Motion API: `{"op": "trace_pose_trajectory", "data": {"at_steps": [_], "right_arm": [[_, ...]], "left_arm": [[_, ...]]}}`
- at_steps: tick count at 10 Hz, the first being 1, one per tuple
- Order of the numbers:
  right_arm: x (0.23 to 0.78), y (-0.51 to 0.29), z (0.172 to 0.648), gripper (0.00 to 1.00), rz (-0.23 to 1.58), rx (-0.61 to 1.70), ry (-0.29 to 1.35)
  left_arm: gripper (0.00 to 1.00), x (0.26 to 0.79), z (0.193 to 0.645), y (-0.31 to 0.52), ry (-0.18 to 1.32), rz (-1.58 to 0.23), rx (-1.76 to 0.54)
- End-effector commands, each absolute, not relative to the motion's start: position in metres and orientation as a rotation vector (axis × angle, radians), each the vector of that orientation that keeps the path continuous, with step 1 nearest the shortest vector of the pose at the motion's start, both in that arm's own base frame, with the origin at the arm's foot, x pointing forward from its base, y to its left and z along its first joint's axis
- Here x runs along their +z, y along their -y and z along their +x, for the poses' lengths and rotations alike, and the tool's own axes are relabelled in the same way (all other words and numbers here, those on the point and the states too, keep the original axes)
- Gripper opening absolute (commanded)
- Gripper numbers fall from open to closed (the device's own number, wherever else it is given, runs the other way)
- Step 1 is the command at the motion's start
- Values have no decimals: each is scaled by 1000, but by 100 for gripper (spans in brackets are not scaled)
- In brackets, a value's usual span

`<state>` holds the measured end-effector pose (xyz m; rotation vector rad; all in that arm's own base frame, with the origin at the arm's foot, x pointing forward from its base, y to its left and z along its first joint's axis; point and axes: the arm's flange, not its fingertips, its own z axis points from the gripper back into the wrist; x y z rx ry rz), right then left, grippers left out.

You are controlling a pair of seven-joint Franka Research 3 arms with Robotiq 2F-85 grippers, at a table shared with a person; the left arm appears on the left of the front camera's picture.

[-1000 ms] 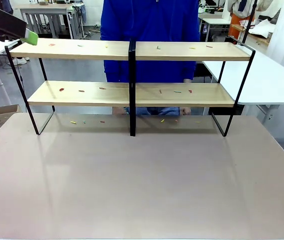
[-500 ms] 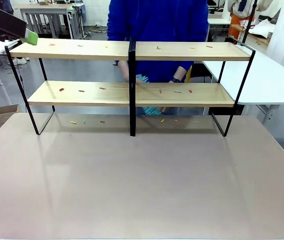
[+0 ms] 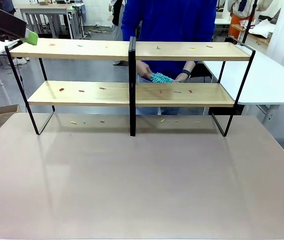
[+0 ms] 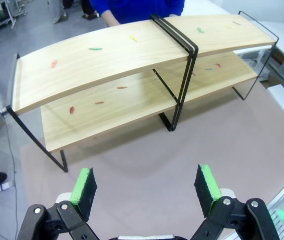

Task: Clean the shelves.
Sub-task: Clean a randomly selected level of the Shelf with the Duster.

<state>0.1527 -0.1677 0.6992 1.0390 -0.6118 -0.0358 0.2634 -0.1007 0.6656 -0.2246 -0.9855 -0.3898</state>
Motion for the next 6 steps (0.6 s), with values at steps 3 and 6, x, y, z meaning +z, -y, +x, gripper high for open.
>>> {"op": "trace_pose_trajectory", "data": {"at_steps": [3,6], "right_arm": [[626,41,126,12,726,386,282],[622,33,127,12,748,307,217]], "left_arm": [[100,666,263,100,986,-219,-388],[100,666,263,100,986,-219,-388]]}}
